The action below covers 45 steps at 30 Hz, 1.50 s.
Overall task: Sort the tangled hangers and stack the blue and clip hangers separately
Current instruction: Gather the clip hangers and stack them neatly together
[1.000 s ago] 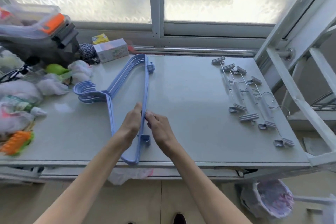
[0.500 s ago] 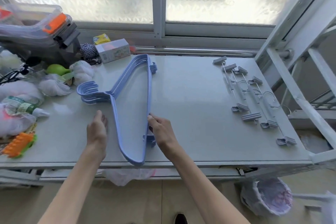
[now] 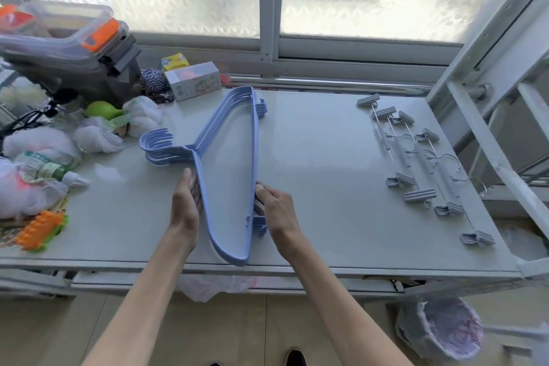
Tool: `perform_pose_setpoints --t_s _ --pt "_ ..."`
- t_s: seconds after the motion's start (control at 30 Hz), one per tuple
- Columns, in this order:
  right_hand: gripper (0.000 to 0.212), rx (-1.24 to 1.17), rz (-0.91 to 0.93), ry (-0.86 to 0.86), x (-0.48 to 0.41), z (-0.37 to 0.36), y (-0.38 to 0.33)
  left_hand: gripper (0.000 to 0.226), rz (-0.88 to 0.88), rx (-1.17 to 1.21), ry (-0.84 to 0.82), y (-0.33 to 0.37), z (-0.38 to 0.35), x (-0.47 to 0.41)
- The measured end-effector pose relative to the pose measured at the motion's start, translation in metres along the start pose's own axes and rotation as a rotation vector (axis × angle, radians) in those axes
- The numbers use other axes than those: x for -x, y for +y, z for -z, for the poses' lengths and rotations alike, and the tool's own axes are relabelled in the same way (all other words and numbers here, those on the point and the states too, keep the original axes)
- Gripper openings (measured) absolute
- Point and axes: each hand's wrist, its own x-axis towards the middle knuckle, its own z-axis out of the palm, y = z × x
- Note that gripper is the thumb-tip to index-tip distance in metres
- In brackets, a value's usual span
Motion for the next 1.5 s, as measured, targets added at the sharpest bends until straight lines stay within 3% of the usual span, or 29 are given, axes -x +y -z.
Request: perform_pose_setpoints --t_s 0.4,0.63,0.77,0.87,0.93,1.07,1.17,1.23,1.33,1.5 --pt "0.054 0.031 -0.002 0.037 -0.023 0.029 -0.004 0.058 -0.006 0.006 -0.027 -0.002 -0.027 -0.012" --pt "0.046 0.025 -0.006 0.022 -0.035 0.05 -0.004 0.06 0.014 0.006 -0.057 -0.006 -0.041 -0.02" --pt "0.053 0.16 0.004 0.055 -0.031 0.06 -0.01 0.062 0.02 0.017 -0.055 -0.009 -0.035 -0.025" --pt "0.038 0.311 0.108 0.209 -0.019 0.09 -0.008 0.061 0.021 0.041 -0.066 -0.012 -0.029 -0.027" --pt "0.027 0.353 0.212 0.413 -0.004 0.125 -0.006 0.059 0.013 0.055 -0.076 -0.015 -0.026 -0.028" --pt "0.03 0.446 0.38 0.974 0.026 0.211 -0.004 0.055 -0.018 0.036 -0.088 -0.019 -0.025 -0.029" --pt "0.03 0.559 0.354 1.174 0.038 0.268 0.001 0.047 -0.065 -0.012 -0.08 -0.022 -0.028 -0.026" --pt "0.03 0.66 0.233 1.141 0.04 0.295 0.006 0.042 -0.088 -0.036 -0.073 -0.023 -0.031 -0.024" --pt "0.042 0.744 0.055 0.932 0.034 0.315 0.013 0.042 -0.096 -0.045 -0.062 -0.025 -0.033 -0.023" --pt "0.05 0.659 0.052 0.743 0.029 0.315 0.012 0.037 -0.099 -0.067 -0.049 -0.025 -0.036 -0.02"
